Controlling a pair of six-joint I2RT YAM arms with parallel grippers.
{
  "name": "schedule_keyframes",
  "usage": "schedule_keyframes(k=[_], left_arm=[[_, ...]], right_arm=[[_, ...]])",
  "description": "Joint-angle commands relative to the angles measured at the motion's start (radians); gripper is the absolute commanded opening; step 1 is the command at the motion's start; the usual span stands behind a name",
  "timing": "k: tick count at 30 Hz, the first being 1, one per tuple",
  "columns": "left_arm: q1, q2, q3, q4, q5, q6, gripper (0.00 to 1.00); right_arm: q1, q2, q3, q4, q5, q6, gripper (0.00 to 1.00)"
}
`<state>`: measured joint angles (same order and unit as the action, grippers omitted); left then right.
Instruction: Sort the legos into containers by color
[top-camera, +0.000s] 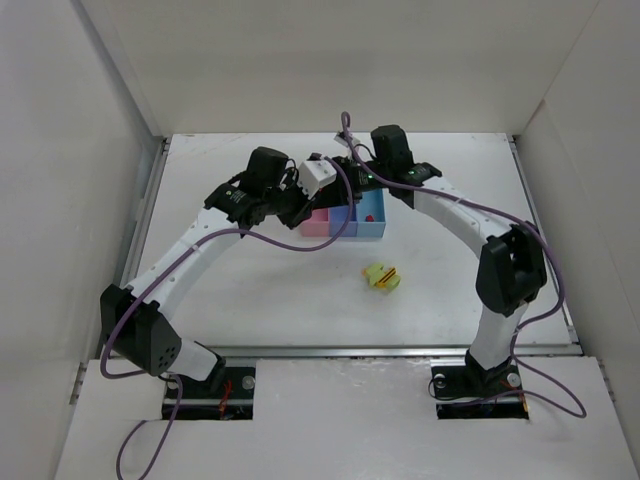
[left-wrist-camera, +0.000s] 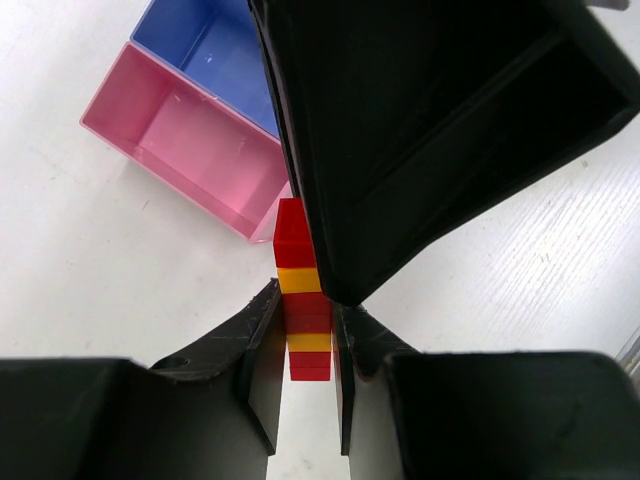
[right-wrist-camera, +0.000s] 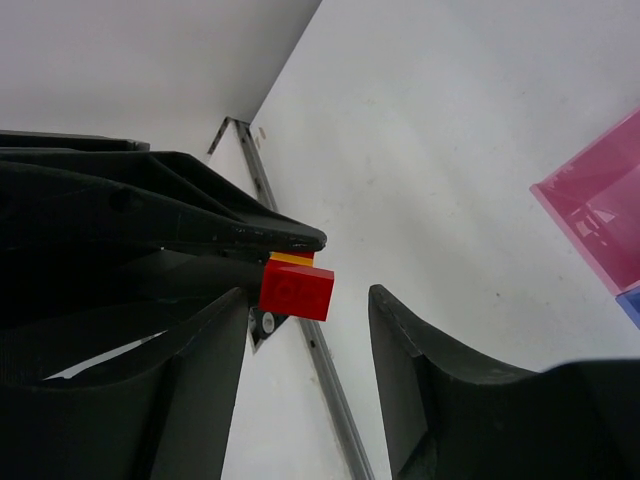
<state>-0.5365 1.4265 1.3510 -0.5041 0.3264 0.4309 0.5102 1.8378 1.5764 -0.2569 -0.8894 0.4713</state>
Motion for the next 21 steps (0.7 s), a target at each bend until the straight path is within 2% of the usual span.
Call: schedule_keyframes(k=[1,8,15,19,21], left_arm=[[-0.002,-0.011,-0.004,0.026,0.023,-0.012,0.0],[-0.002,-0.02,-0.013,0.026,0.023,-0.012,0.0],[-0.002,-0.02,-0.023,0.026,0.023,-0.012,0.0],[-0.002,-0.02,-0.023,0.026,0.023,-0.012,0.0],[-0.002,-0.02,-0.023,0.026,0.023,-0.012,0.0]], right_arm=[[0.005,0.008,0.05,0.05,-0.023,-0.008,0.57],[0.005,0.017,0.08,0.05,-0.005,0.001,0.5],[0.005,0.026,0.099,0.05,-0.005,0.001,0.52],[0.005,0.017,0.086,0.05,-0.005,0.001,0.35],[0.005,0.017,0.077,0.05,-0.005,0.001,0.34]])
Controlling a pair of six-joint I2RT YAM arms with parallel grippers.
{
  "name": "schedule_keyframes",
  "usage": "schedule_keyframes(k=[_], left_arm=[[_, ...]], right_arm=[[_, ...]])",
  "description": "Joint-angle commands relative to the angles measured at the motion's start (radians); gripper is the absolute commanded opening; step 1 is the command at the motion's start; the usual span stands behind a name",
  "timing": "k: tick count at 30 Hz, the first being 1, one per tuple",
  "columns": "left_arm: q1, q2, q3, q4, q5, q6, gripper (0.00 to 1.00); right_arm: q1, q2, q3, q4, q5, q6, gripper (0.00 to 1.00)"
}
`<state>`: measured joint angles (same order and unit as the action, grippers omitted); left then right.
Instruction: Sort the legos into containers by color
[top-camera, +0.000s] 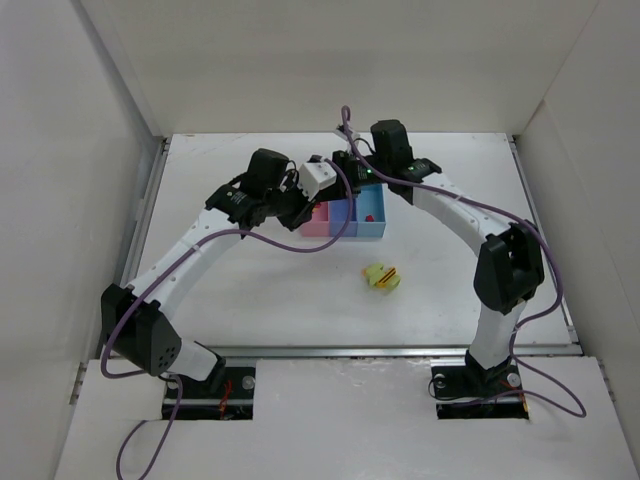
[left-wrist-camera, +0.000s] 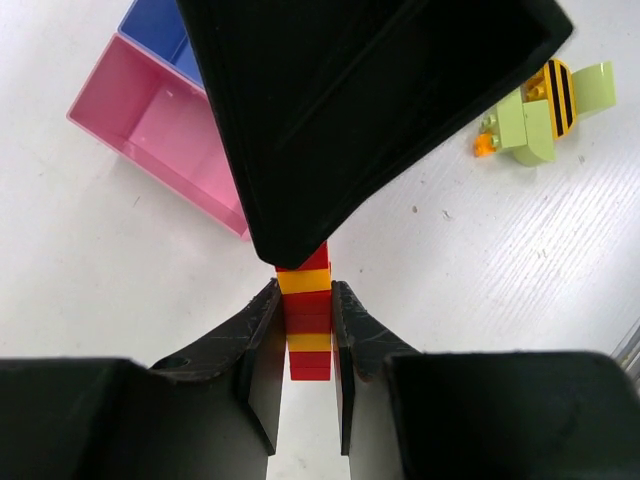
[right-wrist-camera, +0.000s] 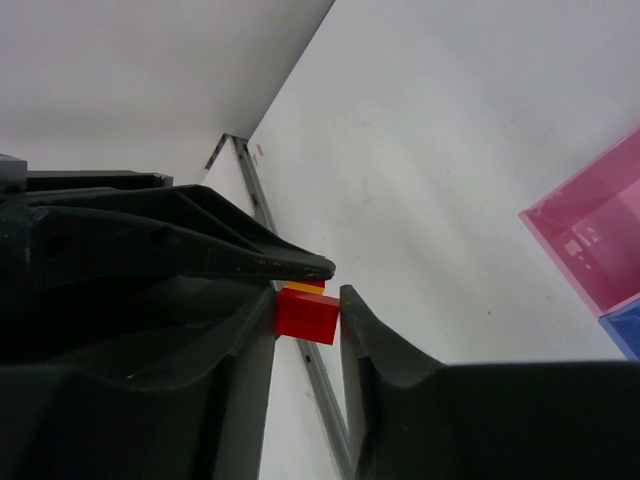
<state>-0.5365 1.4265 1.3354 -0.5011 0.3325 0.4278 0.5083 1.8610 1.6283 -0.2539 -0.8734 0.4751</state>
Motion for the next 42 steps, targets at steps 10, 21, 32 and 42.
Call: schedule_keyframes(k=[10,21,32,42], left_arm=[[-0.002,-0.02,-0.007,0.022,-0.001,-0.009,0.0],[-0.002,-0.052,-0.146,0.022,-0.049,0.043,0.0],[0.087,0.058,-0.426,0.048,-0.137,0.029,0.0],[0.087,0.241,-0.415,0.096,-0.228,-0.014,0.09]], right_arm=[[0.007,-0.016,-0.01,0.047,-0.041,-0.003,0.59],[-0.025,-0.048,-0.01,-0.08,0.056,-0.084,0.59],[-0.083,-0.192,-0.037,-0.376,0.451,-0.245,0.64],[-0.083,-0.267,-0.148,-0.393,0.499,-0.254,0.66]])
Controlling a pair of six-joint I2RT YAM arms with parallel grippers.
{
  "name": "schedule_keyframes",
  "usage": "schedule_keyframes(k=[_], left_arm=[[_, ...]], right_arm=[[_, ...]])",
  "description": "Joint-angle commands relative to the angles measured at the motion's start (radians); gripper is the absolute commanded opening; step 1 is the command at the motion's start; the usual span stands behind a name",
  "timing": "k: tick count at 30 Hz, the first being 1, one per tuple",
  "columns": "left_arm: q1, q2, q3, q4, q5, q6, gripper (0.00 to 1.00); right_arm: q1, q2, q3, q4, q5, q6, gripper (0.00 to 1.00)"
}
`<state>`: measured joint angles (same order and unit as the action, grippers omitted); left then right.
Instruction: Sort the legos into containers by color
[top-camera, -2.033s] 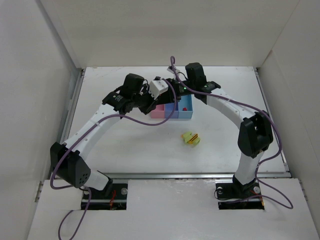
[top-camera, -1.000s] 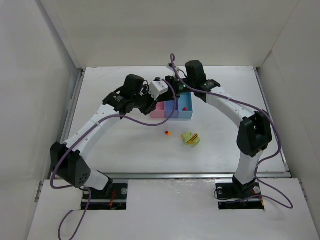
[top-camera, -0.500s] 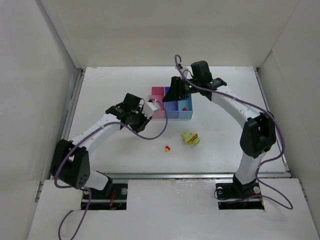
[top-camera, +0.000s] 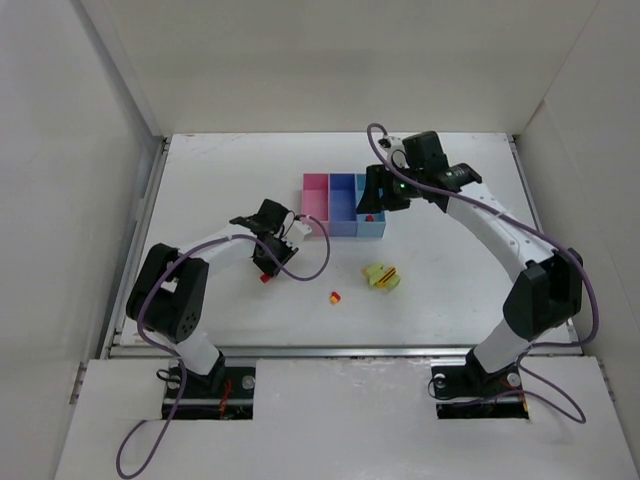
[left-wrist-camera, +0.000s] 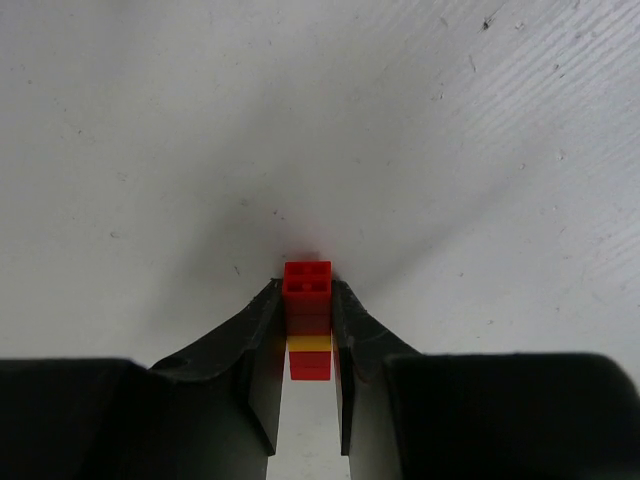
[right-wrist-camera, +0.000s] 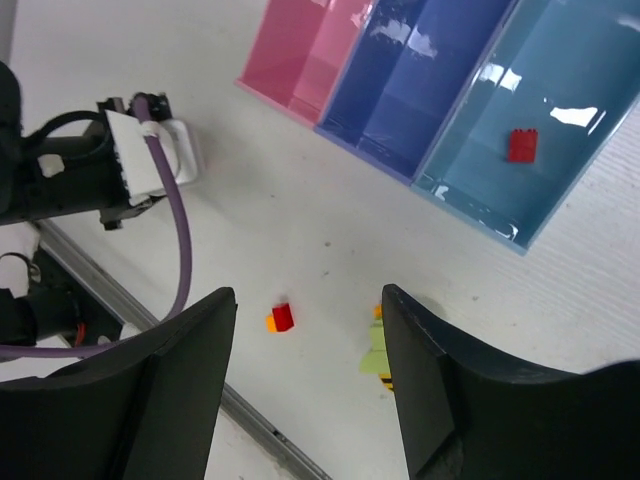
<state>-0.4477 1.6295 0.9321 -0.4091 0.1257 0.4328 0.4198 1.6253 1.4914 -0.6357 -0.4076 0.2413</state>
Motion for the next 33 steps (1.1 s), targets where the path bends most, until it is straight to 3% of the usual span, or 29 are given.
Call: schedule_keyframes(k=[1,4,7,9,11,17,20,26,33], left_arm=[[-0.002,0.038,-0.012,0.004,-0.012,-0.019,0.11],[-0.002,0.024,-0.021,0.013,-0.012,-0.008,0.13],[-0.002,0.003,-0.021,0.013,-0.003,0.012,0.32],[-0.002,-0.006,-0.021,0.004,0.006,0.021,0.55],[-0.002,-0.007,-0.021,-0.006,0.006,0.021,0.6],[0.018,-0.028,-0.041,-0.031,-0.02,0.058,0.56],[0.027,-0.028,-0.032,-0.056,0.026,0.076,0.46],[0.027,-0.103,-0.033,-0.088,0.117,0.168,0.58],[0.027,-0.002,0.007,-0.057,0.101,0.176,0.49]], right_arm=[[0.005,-0.041,-0.023,0.001,0.033,-0.02,0.66],[0.005,-0.051,-0.045,0.001,0.033,-0.02,0.7],[0.005,-0.051,-0.056,0.001,0.033,-0.02,0.73],[0.005,-0.051,-0.056,0.001,0.033,-0.03,0.74],[0.005,-0.051,-0.056,0.001,0.033,-0.03,0.74],[0.005,-0.051,-0.056,0.021,0.0,-0.03,0.74],[0.005,-0.051,-0.056,0.021,0.0,-0.03,0.74],[0.005,-0.051,-0.056,0.021,0.0,-0.03,0.74],[0.005,-0.051,-0.046,0.021,0.0,-0.03,0.74]])
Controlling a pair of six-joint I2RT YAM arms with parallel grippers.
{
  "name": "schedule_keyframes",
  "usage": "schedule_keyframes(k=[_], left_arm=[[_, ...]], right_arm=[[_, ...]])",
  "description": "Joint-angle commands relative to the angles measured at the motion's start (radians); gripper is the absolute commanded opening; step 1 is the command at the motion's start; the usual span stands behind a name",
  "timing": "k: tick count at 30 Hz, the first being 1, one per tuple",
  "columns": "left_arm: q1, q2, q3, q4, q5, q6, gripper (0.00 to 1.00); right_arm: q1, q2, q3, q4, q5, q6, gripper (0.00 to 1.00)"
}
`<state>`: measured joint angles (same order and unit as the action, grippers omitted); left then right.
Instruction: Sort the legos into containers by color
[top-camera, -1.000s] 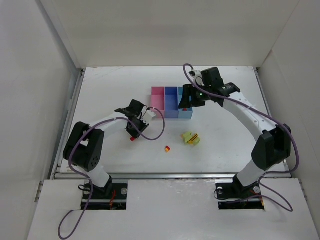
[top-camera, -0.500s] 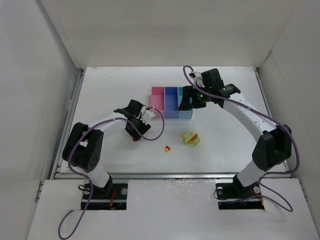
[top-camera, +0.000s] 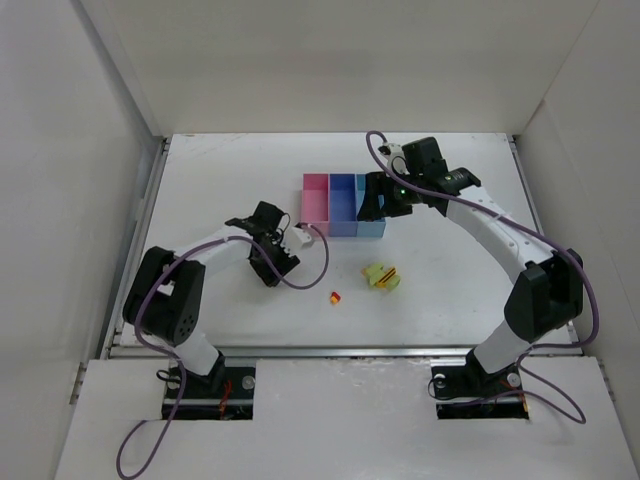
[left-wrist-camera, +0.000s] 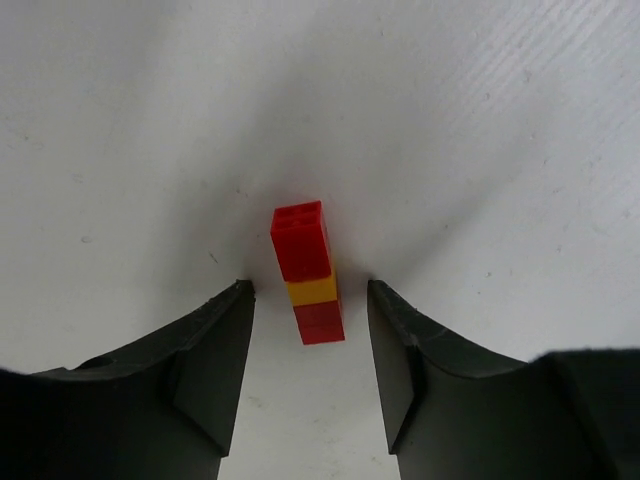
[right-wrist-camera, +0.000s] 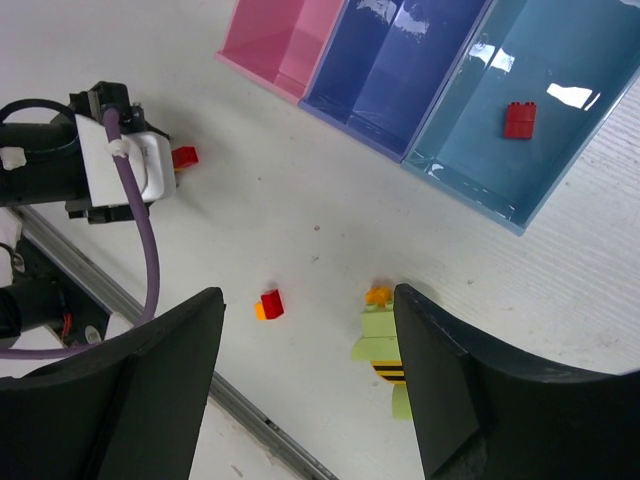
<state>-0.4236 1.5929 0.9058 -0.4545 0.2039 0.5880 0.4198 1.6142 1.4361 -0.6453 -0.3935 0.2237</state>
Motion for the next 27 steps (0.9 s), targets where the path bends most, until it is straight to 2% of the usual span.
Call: schedule_keyframes(k=[1,2,5,9,12,15,19,23,27], left_arm=[[0.003,0.047,0.047,-0.012,0.032,0.009,0.46],[0.003,0.056,0.068,-0.012,0.032,0.009,0.4],[0.003,0.078,0.068,-0.012,0.046,-0.002,0.34],[0.003,0.078,0.068,-0.012,0.037,0.007,0.21],[0.003,0.069,0.048,-0.012,0.046,0.007,0.0],[0.003,0.058,0.048,-0.021,0.046,0.007,0.0],[0.003,-0.04,0.137,-0.047,0.086,-0.013,0.0],[0.003,-0.126,0.345,-0.101,0.179,-0.024,0.0],[0.003,-0.139,0.511,-0.17,0.285,-0.033,0.0]], right_arm=[[0.005,-0.04,0.009,0.03,-0.015,-0.012,0.74],[0.005,-0.04,0.009,0.03,-0.015,-0.012,0.74],[0.005,-0.049,0.009,0.03,-0.004,-0.012,0.74],[0.005,-0.05,-0.002,0.03,-0.004,-0.012,0.74],[0.005,-0.05,-0.002,0.03,-0.004,-0.012,0.74],[0.005,-0.05,-0.002,0.039,-0.027,-0.012,0.74],[0.005,-0.05,0.009,0.05,-0.097,-0.003,0.74],[0.005,-0.04,0.029,0.111,-0.191,0.04,0.75],[0.005,-0.019,0.059,0.211,-0.3,0.135,0.75]])
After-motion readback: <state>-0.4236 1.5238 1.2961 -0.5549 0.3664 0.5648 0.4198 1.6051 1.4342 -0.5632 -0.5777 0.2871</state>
